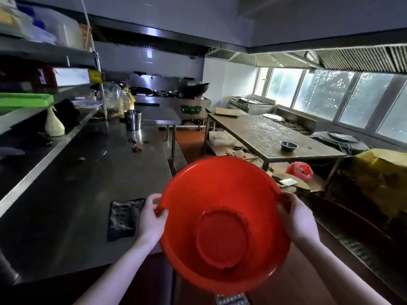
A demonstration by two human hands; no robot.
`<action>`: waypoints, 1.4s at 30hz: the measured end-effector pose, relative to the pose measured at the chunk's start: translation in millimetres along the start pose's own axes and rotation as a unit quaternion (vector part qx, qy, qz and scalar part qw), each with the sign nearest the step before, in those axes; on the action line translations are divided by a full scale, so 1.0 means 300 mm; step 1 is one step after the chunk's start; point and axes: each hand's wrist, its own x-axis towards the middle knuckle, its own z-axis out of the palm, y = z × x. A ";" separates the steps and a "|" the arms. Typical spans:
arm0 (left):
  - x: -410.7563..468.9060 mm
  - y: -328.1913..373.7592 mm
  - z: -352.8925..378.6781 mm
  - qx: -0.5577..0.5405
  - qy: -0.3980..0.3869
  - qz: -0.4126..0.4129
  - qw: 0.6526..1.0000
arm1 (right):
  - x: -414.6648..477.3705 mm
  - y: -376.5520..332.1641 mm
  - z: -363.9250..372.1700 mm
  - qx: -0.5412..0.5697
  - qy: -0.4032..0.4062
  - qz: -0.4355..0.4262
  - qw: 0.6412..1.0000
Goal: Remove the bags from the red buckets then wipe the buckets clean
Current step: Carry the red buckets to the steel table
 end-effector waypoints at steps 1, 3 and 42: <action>0.040 0.005 0.023 -0.003 0.013 0.000 1.000 | 0.076 0.001 0.026 0.002 -0.009 -0.011 1.000; 0.118 0.009 0.067 -0.001 0.046 -0.002 0.999 | 0.226 0.004 0.094 0.007 -0.028 -0.039 0.999; 1.252 -0.349 -0.086 0.144 0.543 -0.156 0.813 | 1.624 -1.310 1.854 0.199 -0.351 -0.462 0.790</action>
